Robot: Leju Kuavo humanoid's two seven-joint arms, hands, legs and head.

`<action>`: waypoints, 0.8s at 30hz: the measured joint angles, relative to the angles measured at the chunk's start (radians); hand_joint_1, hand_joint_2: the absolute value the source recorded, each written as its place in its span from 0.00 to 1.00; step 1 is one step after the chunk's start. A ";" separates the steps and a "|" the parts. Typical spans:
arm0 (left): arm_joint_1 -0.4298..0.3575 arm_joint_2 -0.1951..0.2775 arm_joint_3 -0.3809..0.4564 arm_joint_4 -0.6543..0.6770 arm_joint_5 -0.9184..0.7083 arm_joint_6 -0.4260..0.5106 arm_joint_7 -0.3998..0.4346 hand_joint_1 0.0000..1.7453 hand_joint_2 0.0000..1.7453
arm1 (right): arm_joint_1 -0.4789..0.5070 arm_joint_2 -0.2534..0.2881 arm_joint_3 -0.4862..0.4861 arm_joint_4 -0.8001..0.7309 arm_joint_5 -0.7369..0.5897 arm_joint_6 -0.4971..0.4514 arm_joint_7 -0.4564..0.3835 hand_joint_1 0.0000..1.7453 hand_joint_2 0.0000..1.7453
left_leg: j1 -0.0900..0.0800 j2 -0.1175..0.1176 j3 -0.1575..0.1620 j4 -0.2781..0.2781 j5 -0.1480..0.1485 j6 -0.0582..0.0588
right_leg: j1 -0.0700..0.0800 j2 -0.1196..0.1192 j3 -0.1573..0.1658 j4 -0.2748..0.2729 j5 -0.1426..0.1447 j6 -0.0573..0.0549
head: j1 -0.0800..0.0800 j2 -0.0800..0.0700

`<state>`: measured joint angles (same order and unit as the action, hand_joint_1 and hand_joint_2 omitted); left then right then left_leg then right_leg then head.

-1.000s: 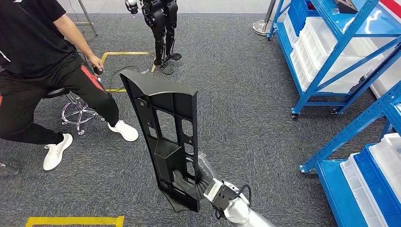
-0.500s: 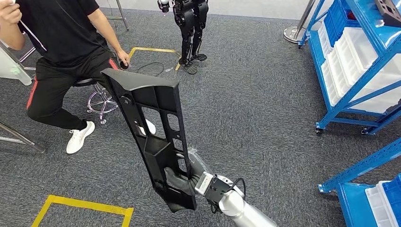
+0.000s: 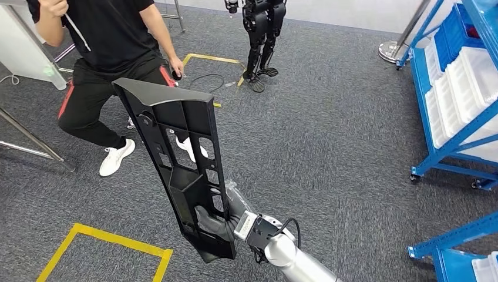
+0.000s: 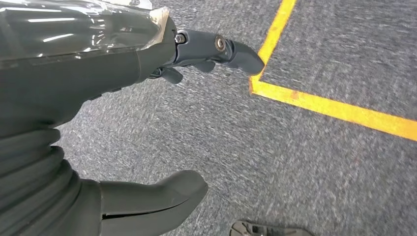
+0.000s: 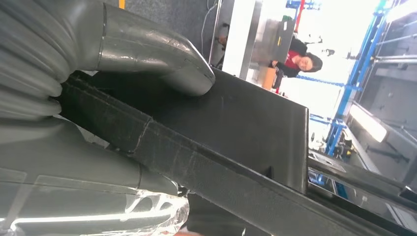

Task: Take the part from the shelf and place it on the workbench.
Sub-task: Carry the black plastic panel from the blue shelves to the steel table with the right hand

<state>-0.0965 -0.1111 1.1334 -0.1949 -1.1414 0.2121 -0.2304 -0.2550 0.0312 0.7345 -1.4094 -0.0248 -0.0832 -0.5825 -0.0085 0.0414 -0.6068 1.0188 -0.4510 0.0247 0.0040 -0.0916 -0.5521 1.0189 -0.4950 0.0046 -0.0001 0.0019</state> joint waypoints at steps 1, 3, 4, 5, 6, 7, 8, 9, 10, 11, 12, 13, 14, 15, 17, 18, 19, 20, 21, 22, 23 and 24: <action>0.000 0.000 0.000 0.000 0.000 0.000 0.000 0.00 1.00 | -0.001 0.001 0.000 0.000 0.000 0.000 0.000 1.00 1.00 | 0.002 -0.009 0.005 -0.007 0.004 0.005 | -0.001 0.005 0.000 0.006 -0.005 0.004 | 0.001 0.000; -0.002 -0.001 0.000 0.000 0.000 0.000 0.000 0.00 1.00 | -0.003 0.003 -0.001 0.000 0.000 0.000 -0.001 1.00 1.00 | 0.009 -0.029 0.017 -0.022 0.014 0.017 | -0.002 0.041 -0.025 0.067 -0.036 0.006 | 0.002 0.000; -0.003 -0.001 0.000 0.000 0.000 0.000 0.000 0.00 1.00 | -0.003 0.001 -0.001 0.001 0.000 0.000 0.000 1.00 1.00 | 0.010 -0.039 0.018 -0.024 0.016 0.019 | -0.005 0.065 -0.054 0.128 -0.062 0.003 | 0.002 0.000; -0.004 -0.001 0.000 0.000 0.000 0.000 0.000 0.00 1.00 | -0.003 0.000 -0.001 0.002 0.000 0.001 0.001 1.00 1.00 | 0.011 -0.050 0.018 -0.024 0.017 0.022 | -0.007 0.079 -0.090 0.198 -0.088 0.001 | 0.003 0.000; -0.005 0.000 0.000 0.000 0.000 0.000 0.000 0.00 1.00 | -0.001 -0.002 -0.001 0.004 0.000 0.002 0.003 1.00 1.00 | 0.011 -0.063 0.017 -0.024 0.017 0.022 | -0.008 0.085 -0.122 0.256 -0.106 0.002 | 0.004 0.000; -0.004 -0.001 0.000 0.000 0.000 -0.001 0.000 0.00 1.00 | 0.000 -0.004 0.000 0.005 0.000 0.004 0.006 1.00 1.00 | 0.011 -0.075 0.017 -0.023 0.017 0.022 | -0.011 0.087 -0.141 0.286 -0.111 0.008 | 0.004 0.000; -0.003 -0.001 0.000 0.000 0.001 -0.002 0.002 0.00 1.00 | 0.001 -0.005 0.000 0.006 0.000 0.007 0.010 1.00 1.00 | 0.012 -0.088 0.017 -0.023 0.016 0.021 | -0.013 0.088 -0.140 0.273 -0.097 0.018 | 0.004 0.000; -0.002 -0.001 0.000 0.000 0.002 -0.002 0.004 0.00 1.00 | 0.001 -0.005 0.001 0.006 0.000 0.012 0.014 1.00 1.00 | 0.013 -0.100 0.018 -0.021 0.015 0.019 | -0.017 0.091 -0.119 0.220 -0.069 0.030 | 0.004 0.000; -0.001 -0.002 0.000 0.000 0.003 -0.002 0.008 0.00 1.00 | -0.001 -0.005 0.001 0.006 0.000 0.018 0.018 1.00 1.00 | 0.014 -0.112 0.018 -0.018 0.013 0.015 | -0.022 0.102 -0.085 0.143 -0.035 0.041 | 0.004 0.000; -0.002 -0.002 0.001 0.000 0.004 -0.001 0.014 0.00 1.00 | -0.003 -0.005 0.003 0.007 0.000 0.026 0.023 1.00 1.00 | 0.013 -0.123 0.017 -0.014 0.010 0.010 | -0.025 0.113 -0.055 0.075 -0.007 0.047 | 0.004 0.000; -0.001 -0.001 0.001 0.000 0.005 -0.001 0.018 0.00 1.00 | -0.006 -0.005 0.004 0.008 0.000 0.034 0.027 1.00 1.00 | 0.012 -0.131 0.015 -0.010 0.007 0.004 | -0.027 0.122 -0.033 0.027 0.011 0.046 | 0.004 0.000; -0.001 -0.001 0.001 0.000 0.005 0.000 0.022 0.00 1.00 | -0.008 -0.004 0.006 0.009 0.000 0.040 0.030 1.00 1.00 | 0.012 -0.137 0.013 -0.007 0.006 -0.003 | -0.026 0.127 -0.023 0.006 0.019 0.039 | 0.004 0.000; 0.001 0.000 0.001 0.000 0.006 0.000 0.025 0.00 1.00 | -0.010 -0.003 0.008 0.011 0.000 0.045 0.032 1.00 1.00 | 0.012 -0.141 0.011 -0.008 0.006 -0.010 | -0.023 0.123 -0.021 0.004 0.020 0.030 | 0.004 0.000; 0.003 0.001 0.001 0.000 0.004 0.000 0.027 0.00 1.00 | -0.011 -0.001 0.011 0.012 0.000 0.048 0.033 1.00 1.00 | 0.015 -0.145 0.009 -0.009 0.006 -0.016 | -0.023 0.117 -0.020 0.003 0.023 0.021 | 0.004 0.000; 0.006 0.004 0.000 -0.001 0.000 0.000 0.033 0.00 1.00 | -0.011 0.005 0.018 0.015 0.002 0.053 0.033 1.00 1.00 | 0.018 -0.126 0.001 0.006 -0.005 -0.026 | -0.027 0.106 -0.017 -0.001 0.026 0.007 | 0.002 0.000; 0.007 0.005 0.000 -0.001 -0.003 0.000 0.037 0.00 1.00 | -0.011 0.007 0.021 0.016 0.003 0.054 0.031 1.00 1.00 | 0.018 -0.105 -0.015 0.040 -0.026 -0.030 | -0.029 0.098 -0.016 -0.004 0.027 0.001 | 0.001 0.000; 0.007 0.005 0.000 -0.001 -0.004 0.000 0.039 0.00 1.00 | -0.010 0.008 0.025 0.018 0.004 0.055 0.028 1.00 1.00 | 0.019 -0.081 -0.041 0.093 -0.056 -0.034 | -0.028 0.091 -0.015 -0.004 0.025 -0.005 | 0.000 0.000; 0.007 0.005 0.000 -0.001 -0.007 0.000 0.042 0.00 1.00 | -0.008 0.008 0.028 0.020 0.006 0.056 0.026 1.00 1.00 | 0.019 -0.063 -0.076 0.162 -0.090 -0.038 | -0.025 0.082 -0.015 -0.004 0.024 -0.009 | -0.001 0.000; 0.007 0.005 0.000 -0.001 -0.010 0.000 0.047 0.00 1.00 | -0.005 0.008 0.030 0.022 0.008 0.056 0.024 1.00 1.00 | 0.021 -0.054 -0.112 0.229 -0.116 -0.040 | -0.023 0.072 -0.015 -0.004 0.022 -0.012 | -0.001 0.000; 0.008 0.005 -0.001 -0.001 -0.014 0.000 0.054 0.00 1.00 | -0.001 0.008 0.033 0.025 0.010 0.057 0.023 1.00 1.00 | 0.022 -0.050 -0.136 0.272 -0.127 -0.042 | -0.021 0.062 -0.014 -0.004 0.021 -0.014 | -0.001 0.000; 0.009 0.005 -0.002 -0.001 -0.019 0.001 0.063 0.00 1.00 | 0.003 0.008 0.036 0.026 0.012 0.058 0.022 1.00 1.00 | 0.022 -0.046 -0.142 0.278 -0.117 -0.042 | -0.020 0.052 -0.014 -0.004 0.020 -0.015 | -0.001 0.000; 0.010 0.005 -0.004 -0.001 -0.023 0.002 0.072 0.00 1.00 | 0.005 0.008 0.038 0.027 0.014 0.058 0.022 1.00 1.00 | 0.022 -0.042 -0.125 0.240 -0.089 -0.041 | -0.019 0.043 -0.012 -0.004 0.018 -0.015 | -0.001 0.000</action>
<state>-0.0869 -0.1063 1.1291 -0.1957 -1.1645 0.2141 -0.1579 -0.2496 0.0389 0.7730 -1.3824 -0.0108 -0.0247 -0.5609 0.0134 -0.0006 -0.7321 1.2592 -0.5401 -0.0160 -0.0146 -0.0484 -0.5645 1.0147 -0.4769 -0.0106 -0.0011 0.0019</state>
